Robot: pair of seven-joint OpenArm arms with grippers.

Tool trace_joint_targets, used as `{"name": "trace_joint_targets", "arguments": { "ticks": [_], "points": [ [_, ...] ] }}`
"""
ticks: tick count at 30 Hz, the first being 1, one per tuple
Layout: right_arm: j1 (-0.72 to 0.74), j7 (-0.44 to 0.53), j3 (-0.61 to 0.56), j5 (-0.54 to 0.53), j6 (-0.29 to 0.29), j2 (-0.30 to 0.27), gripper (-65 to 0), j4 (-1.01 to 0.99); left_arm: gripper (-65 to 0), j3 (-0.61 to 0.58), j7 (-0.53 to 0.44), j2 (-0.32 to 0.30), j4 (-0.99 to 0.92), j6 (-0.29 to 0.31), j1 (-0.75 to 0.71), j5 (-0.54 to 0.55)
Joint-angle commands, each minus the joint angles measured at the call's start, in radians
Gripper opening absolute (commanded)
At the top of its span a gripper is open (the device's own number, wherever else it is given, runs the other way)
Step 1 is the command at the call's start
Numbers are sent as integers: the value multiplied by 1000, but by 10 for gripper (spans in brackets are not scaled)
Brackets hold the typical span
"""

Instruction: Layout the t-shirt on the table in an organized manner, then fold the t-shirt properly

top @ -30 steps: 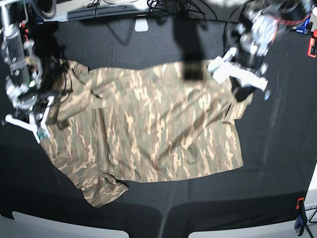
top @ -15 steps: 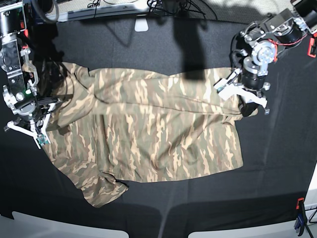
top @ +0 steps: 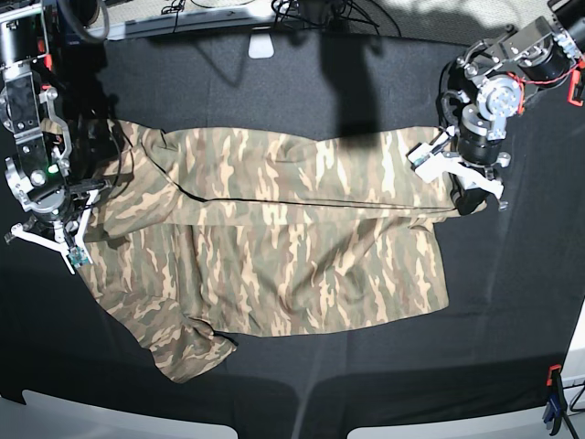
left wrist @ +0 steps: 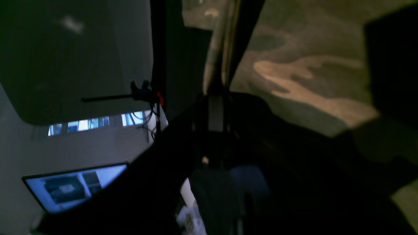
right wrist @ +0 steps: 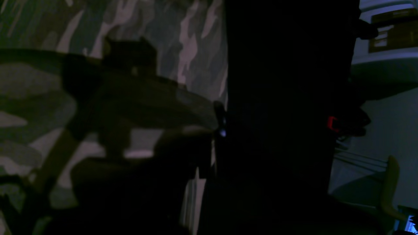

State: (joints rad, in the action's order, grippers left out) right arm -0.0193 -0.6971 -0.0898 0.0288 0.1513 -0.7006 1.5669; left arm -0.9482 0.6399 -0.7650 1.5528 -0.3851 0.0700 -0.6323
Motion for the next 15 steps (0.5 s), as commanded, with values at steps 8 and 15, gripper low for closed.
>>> {"name": "trace_joint_targets", "arguments": {
  "ticks": [8,15],
  "points": [
    [37,54,11,3,-79,6,-650,-4,-650,6,-57,-16,12,-19,18,-20],
    [94,67,11,88,-100,39,-498,-42,-650,6,-53,-16,12,-19,18,20]
  ]
}}
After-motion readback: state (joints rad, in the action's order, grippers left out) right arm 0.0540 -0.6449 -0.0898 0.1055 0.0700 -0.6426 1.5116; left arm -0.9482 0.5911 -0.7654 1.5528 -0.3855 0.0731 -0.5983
